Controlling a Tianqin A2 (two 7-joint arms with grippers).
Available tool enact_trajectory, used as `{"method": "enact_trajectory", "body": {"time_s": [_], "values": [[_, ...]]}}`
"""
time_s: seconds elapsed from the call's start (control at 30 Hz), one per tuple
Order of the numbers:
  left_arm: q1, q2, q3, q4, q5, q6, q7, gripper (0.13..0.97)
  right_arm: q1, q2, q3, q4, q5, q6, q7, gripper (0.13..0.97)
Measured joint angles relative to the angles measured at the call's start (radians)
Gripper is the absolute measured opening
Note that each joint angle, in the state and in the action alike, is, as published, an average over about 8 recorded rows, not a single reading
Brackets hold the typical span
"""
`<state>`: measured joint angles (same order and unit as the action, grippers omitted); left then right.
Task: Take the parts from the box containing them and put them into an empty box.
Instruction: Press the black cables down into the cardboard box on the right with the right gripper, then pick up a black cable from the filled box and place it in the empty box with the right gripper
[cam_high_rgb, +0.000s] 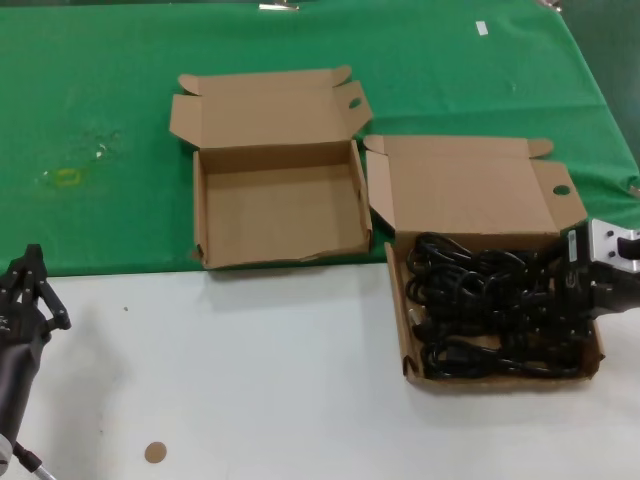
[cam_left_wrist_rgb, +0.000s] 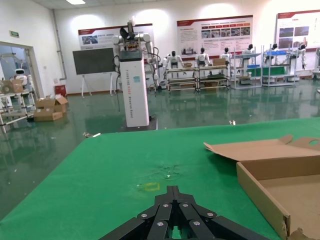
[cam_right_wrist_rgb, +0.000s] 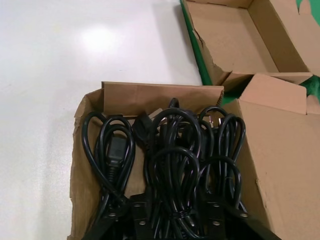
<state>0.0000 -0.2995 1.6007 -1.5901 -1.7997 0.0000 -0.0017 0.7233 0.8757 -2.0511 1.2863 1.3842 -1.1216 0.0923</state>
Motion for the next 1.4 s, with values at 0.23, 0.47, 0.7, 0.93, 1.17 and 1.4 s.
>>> {"method": "enact_trajectory", "body": {"time_s": [0.23, 0.47, 0.7, 0.93, 1.17, 1.4], "values": [[0.0, 0.0, 0.0, 0.0, 0.0, 0.0, 0.0, 0.144, -0.008, -0.001, 0.005, 0.002, -0.007, -0.004, 0.001, 0.35], [0.0, 0.0, 0.0, 0.0, 0.0, 0.0, 0.0, 0.144, -0.002, -0.004, 0.009, -0.007, -0.012, -0.009, -0.006, 0.243], [0.0, 0.0, 0.0, 0.0, 0.0, 0.0, 0.0, 0.144, 0.018, 0.004, 0.016, 0.001, -0.009, -0.035, 0.0, 0.223], [0.0, 0.0, 0.0, 0.0, 0.0, 0.0, 0.0, 0.144, 0.077, 0.009, 0.018, 0.005, -0.007, -0.084, 0.0, 0.208], [0.0, 0.0, 0.0, 0.0, 0.0, 0.0, 0.0, 0.144, 0.183, -0.018, 0.008, -0.01, -0.024, -0.131, -0.003, 0.207], [0.0, 0.0, 0.0, 0.0, 0.0, 0.0, 0.0, 0.144, 0.3, -0.086, -0.024, -0.045, -0.063, -0.162, -0.005, 0.207]]}}
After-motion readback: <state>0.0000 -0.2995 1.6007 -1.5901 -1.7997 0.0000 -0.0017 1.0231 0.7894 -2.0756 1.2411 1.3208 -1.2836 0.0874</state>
